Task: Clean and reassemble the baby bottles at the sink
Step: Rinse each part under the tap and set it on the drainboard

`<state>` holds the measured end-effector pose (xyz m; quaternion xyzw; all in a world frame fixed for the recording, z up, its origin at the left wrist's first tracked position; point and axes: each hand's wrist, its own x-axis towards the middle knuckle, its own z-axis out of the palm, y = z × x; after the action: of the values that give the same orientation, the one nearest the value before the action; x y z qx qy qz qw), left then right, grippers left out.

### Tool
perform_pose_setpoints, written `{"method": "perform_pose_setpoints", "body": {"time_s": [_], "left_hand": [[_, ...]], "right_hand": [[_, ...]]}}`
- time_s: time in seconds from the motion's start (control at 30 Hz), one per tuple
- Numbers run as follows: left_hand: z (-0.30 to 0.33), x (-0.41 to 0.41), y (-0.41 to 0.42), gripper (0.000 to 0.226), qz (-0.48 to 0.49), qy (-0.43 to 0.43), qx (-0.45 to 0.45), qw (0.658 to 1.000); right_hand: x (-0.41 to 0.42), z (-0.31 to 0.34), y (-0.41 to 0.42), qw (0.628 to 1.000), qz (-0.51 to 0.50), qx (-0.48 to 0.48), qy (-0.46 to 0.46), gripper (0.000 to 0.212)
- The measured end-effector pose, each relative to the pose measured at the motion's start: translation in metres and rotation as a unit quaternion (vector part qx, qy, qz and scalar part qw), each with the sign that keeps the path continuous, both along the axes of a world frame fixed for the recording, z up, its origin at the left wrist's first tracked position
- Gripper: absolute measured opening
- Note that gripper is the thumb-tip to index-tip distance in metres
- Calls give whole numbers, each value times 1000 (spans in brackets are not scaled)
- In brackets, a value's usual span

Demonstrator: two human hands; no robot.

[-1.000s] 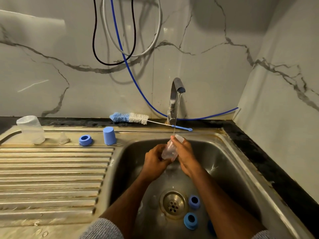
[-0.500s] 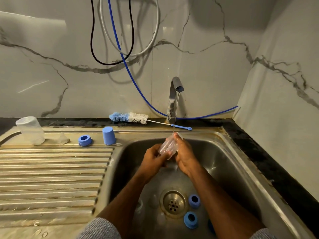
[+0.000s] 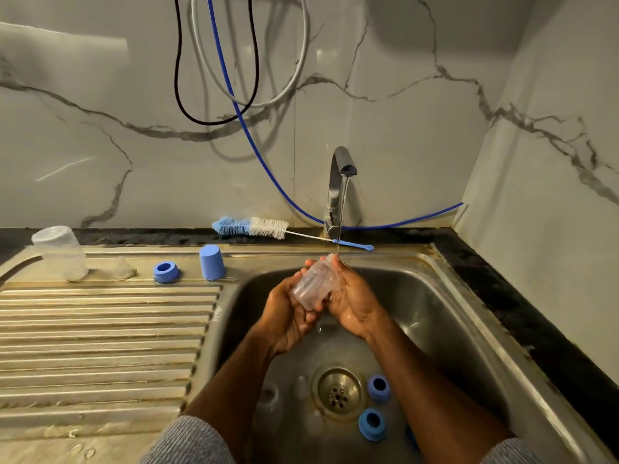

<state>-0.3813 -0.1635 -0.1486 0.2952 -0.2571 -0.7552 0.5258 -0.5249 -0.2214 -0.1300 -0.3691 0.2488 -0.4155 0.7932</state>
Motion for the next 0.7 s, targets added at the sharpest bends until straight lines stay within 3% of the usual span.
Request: {"method": "perform_pose_setpoints", "body": {"time_s": [0.07, 0.17, 0.23, 0.3, 0.43, 0.53, 0.6, 0.7], "left_hand": [[1, -2, 0, 57, 9, -33, -9, 999], [-5, -12, -3, 41, 92, -180, -86, 976], [-12, -17, -5, 36, 135, -334, -147, 921], [-16, -17, -4, 48, 180, -458, -178, 853], [-23, -12, -8, 59, 211, -515, -159, 816], [-32, -13, -12, 77, 161, -598, -111, 777], [-33, -14, -14, 86, 150, -606, -77, 777], [-30, -11, -15, 83, 163, -610, -47, 774]], "right_hand": [[1, -1, 0, 1000, -8, -4, 12, 60], [1, 1, -4, 996, -67, 10, 63, 57], [4, 3, -4, 987, -103, 23, 125, 46], [6, 0, -2, 968, -112, 3, 225, 38], [-7, -5, -7, 935, -12, -64, 348, 37], [-11, -13, -11, 876, -70, -162, 450, 40], [-9, -18, -13, 831, -142, -221, 491, 47], [-10, -23, -18, 793, -74, -251, 551, 41]]}}
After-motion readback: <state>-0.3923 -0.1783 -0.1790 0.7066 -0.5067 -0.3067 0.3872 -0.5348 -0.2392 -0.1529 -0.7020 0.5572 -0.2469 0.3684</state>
